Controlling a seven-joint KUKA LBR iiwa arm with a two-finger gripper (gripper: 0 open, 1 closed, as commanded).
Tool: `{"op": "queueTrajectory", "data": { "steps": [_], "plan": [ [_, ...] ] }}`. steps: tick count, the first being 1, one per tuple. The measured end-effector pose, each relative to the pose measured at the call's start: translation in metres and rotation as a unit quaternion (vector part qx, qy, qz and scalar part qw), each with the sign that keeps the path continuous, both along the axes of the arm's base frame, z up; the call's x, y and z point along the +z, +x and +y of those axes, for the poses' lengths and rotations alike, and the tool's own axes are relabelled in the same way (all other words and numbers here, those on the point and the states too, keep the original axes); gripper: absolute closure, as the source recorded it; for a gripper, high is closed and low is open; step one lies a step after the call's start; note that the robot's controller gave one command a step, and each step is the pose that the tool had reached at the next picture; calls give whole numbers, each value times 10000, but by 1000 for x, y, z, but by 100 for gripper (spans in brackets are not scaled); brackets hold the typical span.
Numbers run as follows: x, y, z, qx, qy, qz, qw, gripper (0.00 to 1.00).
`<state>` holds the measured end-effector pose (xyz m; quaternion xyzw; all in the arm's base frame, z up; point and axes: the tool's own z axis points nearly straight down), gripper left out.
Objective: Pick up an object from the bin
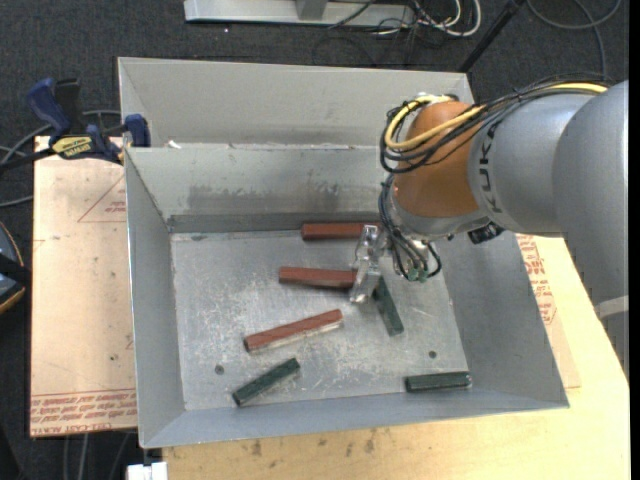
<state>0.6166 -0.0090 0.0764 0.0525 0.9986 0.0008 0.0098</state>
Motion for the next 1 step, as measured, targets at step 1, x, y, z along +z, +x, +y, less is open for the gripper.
{"op": "queueTrajectory", "data": {
  "steps": [1],
  "plan": [
    [154,4,-9,-177,2,57,9998,100]
  ]
}}
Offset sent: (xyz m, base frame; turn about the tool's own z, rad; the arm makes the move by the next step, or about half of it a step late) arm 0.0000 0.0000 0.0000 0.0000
